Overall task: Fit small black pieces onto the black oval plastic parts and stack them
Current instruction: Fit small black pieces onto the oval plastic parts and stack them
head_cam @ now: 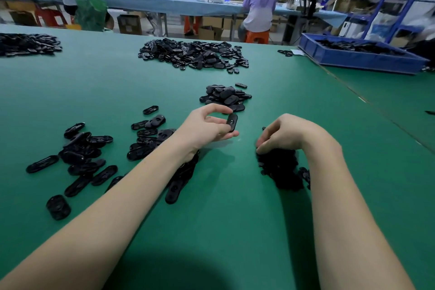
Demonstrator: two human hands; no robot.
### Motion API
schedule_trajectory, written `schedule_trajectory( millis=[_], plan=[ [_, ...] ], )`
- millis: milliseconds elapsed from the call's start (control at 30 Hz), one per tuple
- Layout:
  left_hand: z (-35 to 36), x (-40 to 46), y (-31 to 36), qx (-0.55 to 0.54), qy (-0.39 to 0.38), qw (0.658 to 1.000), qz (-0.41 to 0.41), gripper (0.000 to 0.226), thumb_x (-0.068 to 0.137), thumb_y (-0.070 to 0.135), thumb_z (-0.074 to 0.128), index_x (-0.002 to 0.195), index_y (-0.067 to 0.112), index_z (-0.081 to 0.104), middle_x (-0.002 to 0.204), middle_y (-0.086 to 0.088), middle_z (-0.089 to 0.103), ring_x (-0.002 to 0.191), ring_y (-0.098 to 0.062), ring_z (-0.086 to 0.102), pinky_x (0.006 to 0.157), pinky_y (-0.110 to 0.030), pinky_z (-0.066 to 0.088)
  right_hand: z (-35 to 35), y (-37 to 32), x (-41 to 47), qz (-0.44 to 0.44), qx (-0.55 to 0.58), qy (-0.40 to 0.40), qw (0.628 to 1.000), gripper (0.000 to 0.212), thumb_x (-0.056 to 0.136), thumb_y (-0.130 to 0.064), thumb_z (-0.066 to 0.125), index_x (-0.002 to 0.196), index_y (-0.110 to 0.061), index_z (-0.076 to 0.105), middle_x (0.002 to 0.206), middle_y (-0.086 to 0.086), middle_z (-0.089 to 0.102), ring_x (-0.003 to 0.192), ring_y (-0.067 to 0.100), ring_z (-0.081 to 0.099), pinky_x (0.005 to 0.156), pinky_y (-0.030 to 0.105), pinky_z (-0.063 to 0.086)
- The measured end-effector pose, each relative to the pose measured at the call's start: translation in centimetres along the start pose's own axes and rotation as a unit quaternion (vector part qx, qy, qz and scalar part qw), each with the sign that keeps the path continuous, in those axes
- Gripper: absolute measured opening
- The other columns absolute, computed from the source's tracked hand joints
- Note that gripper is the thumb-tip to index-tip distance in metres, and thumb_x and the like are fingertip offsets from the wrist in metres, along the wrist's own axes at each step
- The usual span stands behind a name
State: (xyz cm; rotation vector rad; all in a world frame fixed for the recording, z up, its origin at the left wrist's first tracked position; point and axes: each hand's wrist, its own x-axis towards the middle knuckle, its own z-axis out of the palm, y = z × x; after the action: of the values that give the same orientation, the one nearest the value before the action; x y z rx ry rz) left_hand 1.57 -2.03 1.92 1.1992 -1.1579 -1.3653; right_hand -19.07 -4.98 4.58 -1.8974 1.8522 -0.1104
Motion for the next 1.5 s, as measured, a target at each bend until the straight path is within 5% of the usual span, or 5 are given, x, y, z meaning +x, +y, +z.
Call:
schedule_trajectory(
  millis=[167,400,700,1100,1500],
  plan=[
    [0.0,-0.1,-0.1,0.009,0.002,1.0,0.005,0.031,0.091,-0.013,0.062,0.116,0.005,0.065,0.102,-0.016,0.067,0.087,-0.027,0.077,0.073,-0.02,0.06,0.1,-0.3,-0.1,-0.015,0.019,0.0,1.0,0.008,0.074,-0.032,0.087,0.072,-0.03,0.08,0.084,-0.008,0.076,0.085,0.013,0.067,0.075,0.027,0.052],
    [-0.1,-0.1,0.2,0.016,0.011,1.0,0.016,0.031,0.087,-0.003,0.074,0.114,0.008,0.064,0.098,-0.017,0.077,0.091,-0.027,0.076,0.077,-0.025,0.061,0.7,-1.3,-0.1,-0.123,0.308,0.059,0.942,0.007,0.084,-0.026,0.083,0.084,-0.024,0.077,0.075,-0.005,0.066,0.053,0.004,0.046,0.06,0.025,0.038],
    [-0.3,-0.1,0.3,0.086,0.064,0.994,0.035,0.016,0.091,0.007,0.071,0.105,0.013,0.064,0.077,-0.006,0.077,0.055,-0.005,0.065,0.047,-0.01,0.044,1.5,-2.2,0.1,-0.126,0.33,0.06,0.934,0.006,0.079,-0.025,0.086,0.08,-0.025,0.079,0.058,-0.014,0.058,0.046,0.003,0.038,0.042,0.011,0.031],
    [-0.2,0.2,-0.2,0.063,0.022,0.994,0.087,0.023,0.088,-0.004,0.069,0.104,0.012,0.068,0.087,-0.013,0.078,0.084,-0.025,0.076,0.088,-0.028,0.058,1.7,-2.6,0.5,-0.091,0.348,0.077,0.93,0.015,0.079,-0.023,0.084,0.068,-0.029,0.077,0.048,-0.013,0.05,0.056,0.011,0.038,0.04,0.014,0.028],
    [-0.6,0.3,-0.2,0.103,0.029,0.989,0.102,0.025,0.081,0.0,0.077,0.097,0.018,0.07,0.083,-0.008,0.078,0.073,-0.015,0.07,0.078,-0.027,0.06,1.8,-2.5,0.8,-0.095,0.337,0.08,0.933,0.008,0.074,-0.029,0.087,0.075,-0.032,0.08,0.048,-0.016,0.049,0.042,0.002,0.038,0.038,0.009,0.028]
  ],
)
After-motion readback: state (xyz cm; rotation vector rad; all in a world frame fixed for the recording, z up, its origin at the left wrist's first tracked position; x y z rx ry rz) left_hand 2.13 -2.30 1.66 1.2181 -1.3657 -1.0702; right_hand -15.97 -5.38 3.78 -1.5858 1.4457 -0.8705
